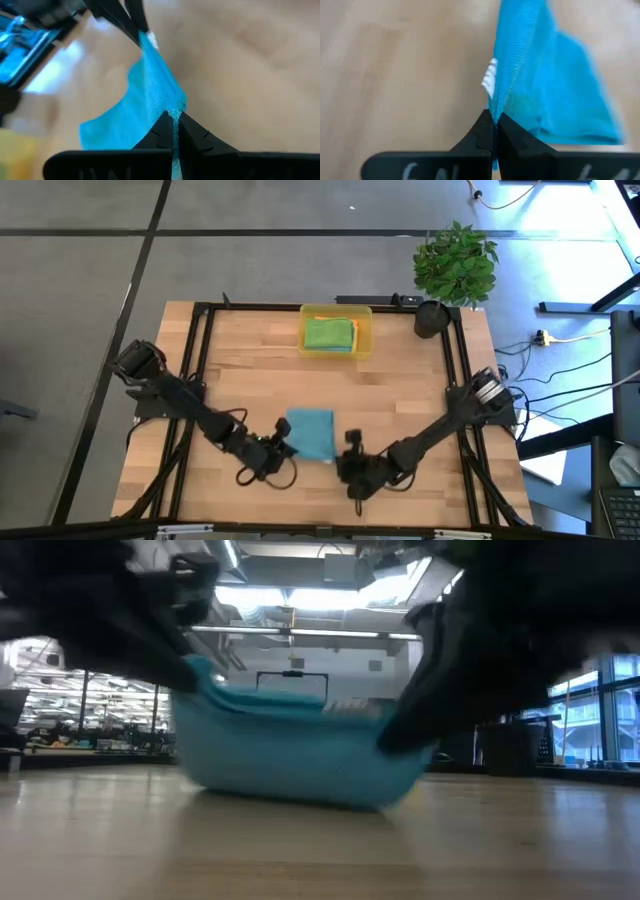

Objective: Fold microfiber towels
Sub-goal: Fold the blue microfiber cloth

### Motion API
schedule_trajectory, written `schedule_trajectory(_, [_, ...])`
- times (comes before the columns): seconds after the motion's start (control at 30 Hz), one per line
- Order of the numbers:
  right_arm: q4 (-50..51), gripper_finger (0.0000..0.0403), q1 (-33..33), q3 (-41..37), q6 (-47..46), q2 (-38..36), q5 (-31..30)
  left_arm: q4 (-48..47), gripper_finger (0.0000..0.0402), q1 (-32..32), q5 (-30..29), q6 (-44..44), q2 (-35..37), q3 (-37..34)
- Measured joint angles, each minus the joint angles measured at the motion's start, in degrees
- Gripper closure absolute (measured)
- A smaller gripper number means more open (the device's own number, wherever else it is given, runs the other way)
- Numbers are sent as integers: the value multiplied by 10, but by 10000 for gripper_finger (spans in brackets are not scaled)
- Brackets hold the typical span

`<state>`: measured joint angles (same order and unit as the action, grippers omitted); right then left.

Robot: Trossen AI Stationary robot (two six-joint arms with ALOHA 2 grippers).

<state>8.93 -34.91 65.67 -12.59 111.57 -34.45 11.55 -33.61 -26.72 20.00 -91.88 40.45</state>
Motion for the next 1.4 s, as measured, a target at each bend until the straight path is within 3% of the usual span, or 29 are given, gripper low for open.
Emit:
schedule_trajectory(0.27, [19,399,1,129,27,128,67,-36,402,-92,3,-111,0,0])
schedule_trajectory(0.53, [65,399,16,211,81,133,89,-42,402,-148,-61,-197,0,-36])
schedule_trajectory(0.73, [92,399,47,222,69,133,95,-35,402,-166,-115,-243,0,-54])
schedule_trajectory(0.8, [76,399,58,221,70,133,125,-31,402,-168,-118,-259,0,-68])
schedule_trajectory(0.87, [53,399,65,211,70,132,144,12,402,-168,-119,-270,0,-94])
schedule_trajectory(1.13, [-109,399,82,117,64,126,196,345,402,-172,-102,-256,0,-236])
schedule_trajectory(1.4, [-322,399,113,-45,53,28,211,368,402,-151,-95,-259,0,-244])
